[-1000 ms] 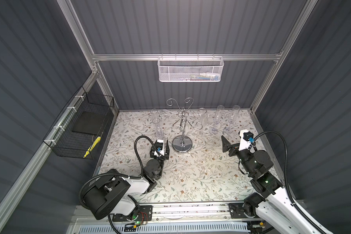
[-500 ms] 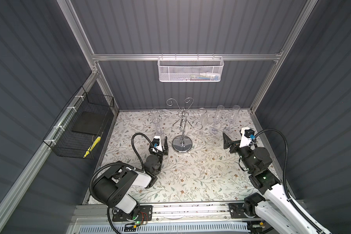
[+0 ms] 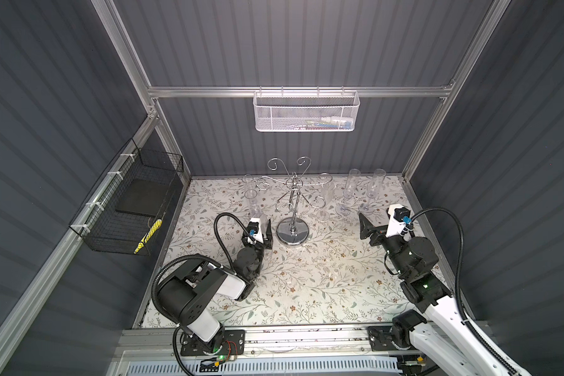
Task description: Take the wine glass off the wine glass rack
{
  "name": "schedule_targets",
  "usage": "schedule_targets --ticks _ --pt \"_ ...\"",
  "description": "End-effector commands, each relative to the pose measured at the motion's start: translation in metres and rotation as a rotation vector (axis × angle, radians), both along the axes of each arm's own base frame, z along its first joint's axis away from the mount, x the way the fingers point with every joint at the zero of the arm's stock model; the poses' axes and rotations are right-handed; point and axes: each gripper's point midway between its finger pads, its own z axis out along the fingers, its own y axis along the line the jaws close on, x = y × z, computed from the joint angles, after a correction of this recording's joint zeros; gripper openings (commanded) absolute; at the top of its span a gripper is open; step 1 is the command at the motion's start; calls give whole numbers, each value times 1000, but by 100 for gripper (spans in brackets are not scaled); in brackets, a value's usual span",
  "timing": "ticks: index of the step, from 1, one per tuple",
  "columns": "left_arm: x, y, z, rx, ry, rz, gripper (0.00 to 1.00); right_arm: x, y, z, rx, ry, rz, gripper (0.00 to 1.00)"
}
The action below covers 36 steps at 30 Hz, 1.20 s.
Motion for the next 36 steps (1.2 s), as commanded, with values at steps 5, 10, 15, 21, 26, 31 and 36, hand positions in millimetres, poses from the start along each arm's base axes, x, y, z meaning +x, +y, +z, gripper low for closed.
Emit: schedule_targets --ticks 5,10,15,21,26,31,36 --pt "0 4 5 -3 -21 15 72 -3 -3 4 11 -19 -2 99" --pt "-2 5 6 1 -25 13 79 -5 -4 6 10 -26 -5 99" --pt "-7 8 17 -10 -51 7 100 -8 -6 11 3 -36 -7 99" --pt "-22 13 49 -37 -126 -16 100 -15 -12 19 7 -62 -24 99" --pt "-32 17 71 -53 -116 -40 100 -18 -16 26 -5 -72 -32 99" --pt "-48 26 116 -45 -125 -52 100 -16 -19 28 -32 -59 -43 99" --pt "-61 51 148 34 -116 41 100 2 -40 13 -67 36 -171 99"
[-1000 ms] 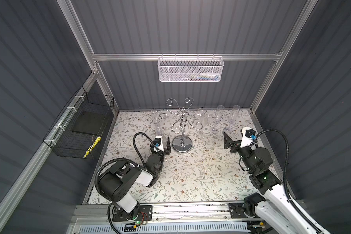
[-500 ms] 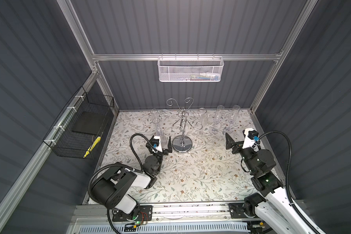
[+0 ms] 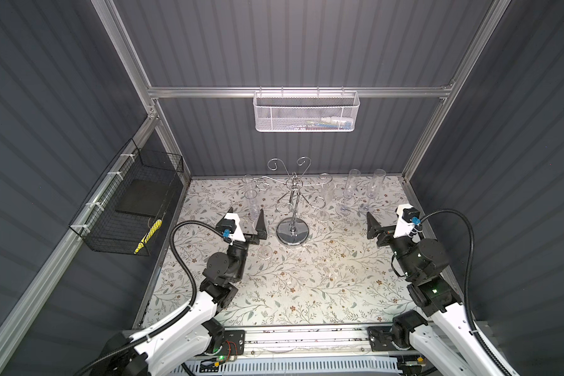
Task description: Take the wine glass off the wine glass rack
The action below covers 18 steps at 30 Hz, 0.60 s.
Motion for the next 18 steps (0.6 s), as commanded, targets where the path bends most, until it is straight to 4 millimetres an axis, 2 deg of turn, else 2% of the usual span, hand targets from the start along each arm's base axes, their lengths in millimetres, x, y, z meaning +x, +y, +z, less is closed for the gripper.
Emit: schedule_targets --ticks 1,4,7,13,17,18 --pt "1 17 -7 141 95 113 100 10 -21 -6 -24 39 -105 99" --pt "1 34 -19 289 152 231 100 23 -35 -23 -7 65 -143 99" --pt "7 55 -54 401 214 367 100 43 -46 -52 11 139 -147 99" --pt "21 101 -140 298 390 494 100 74 -66 -104 40 208 -177 99" --pt "40 110 -179 343 459 535 100 86 -77 -137 69 219 -209 99" --pt "48 112 -188 354 484 535 100 91 -79 -136 78 204 -213 99"
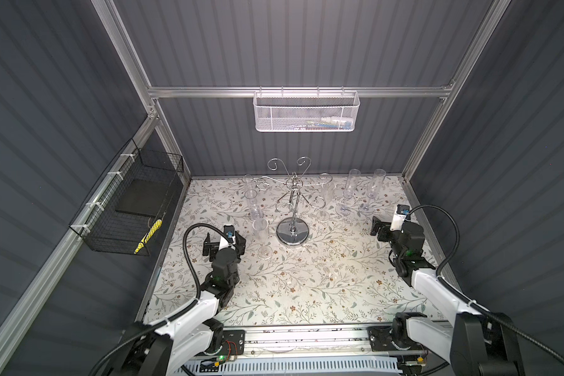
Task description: Take the wine glass off the wine glass rack
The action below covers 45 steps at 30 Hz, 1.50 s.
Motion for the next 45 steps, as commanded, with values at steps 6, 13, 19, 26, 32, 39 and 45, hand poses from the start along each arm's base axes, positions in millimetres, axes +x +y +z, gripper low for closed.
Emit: schedule_targets --ticks 6,13,19,26,32,39,45 --pt "50 24 -37 -194 -80 62 100 24 -5 34 19 -249 0 99" --pt "73 11 -66 -199 23 -48 100 20 -4 17 86 -298 8 99" --pt "95 7 -80 -261 145 -136 100 -6 -1 37 77 -318 16 99" --pt "99 12 -85 -321 182 -150 100 -27 -21 18 -21 -172 -84 99" --pt "98 13 -84 -320 176 -150 100 6 -17 -23 -20 -77 -48 99" --pt "99 13 -84 -321 176 -150 100 16 -16 -38 -17 -75 -31 99" --pt "99 13 -84 -320 176 -150 100 16 -18 -39 -13 -56 -44 99"
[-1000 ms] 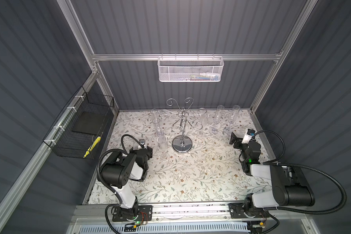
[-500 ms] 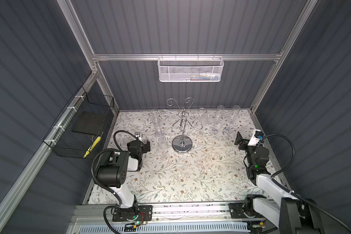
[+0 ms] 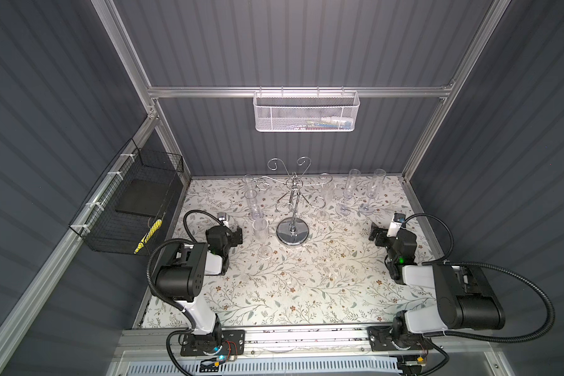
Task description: Take the wine glass off the wine glass rack
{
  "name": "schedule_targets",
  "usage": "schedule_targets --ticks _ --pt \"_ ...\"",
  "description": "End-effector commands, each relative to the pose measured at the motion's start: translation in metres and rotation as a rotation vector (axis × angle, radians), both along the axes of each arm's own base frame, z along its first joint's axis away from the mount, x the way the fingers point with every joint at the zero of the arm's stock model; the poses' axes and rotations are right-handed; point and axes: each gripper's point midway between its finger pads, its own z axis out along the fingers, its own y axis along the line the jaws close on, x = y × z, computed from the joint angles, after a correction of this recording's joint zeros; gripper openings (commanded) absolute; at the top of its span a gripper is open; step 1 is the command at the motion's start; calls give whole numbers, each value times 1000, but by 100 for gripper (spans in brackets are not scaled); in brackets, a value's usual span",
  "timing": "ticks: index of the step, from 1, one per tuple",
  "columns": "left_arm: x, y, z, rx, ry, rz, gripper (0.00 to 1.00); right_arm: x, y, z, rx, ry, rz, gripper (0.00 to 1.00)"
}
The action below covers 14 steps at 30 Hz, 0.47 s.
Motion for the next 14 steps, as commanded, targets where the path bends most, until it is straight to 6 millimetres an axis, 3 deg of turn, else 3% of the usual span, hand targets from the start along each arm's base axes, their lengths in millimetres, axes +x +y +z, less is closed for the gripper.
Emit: schedule_targets --ticks 1,14 --pt "2 -3 7 -16 -18 -8 100 6 -3 12 -9 -40 -11 99" --pt "1 -3 7 -17 -17 -8 100 6 -4 13 9 -47 3 99"
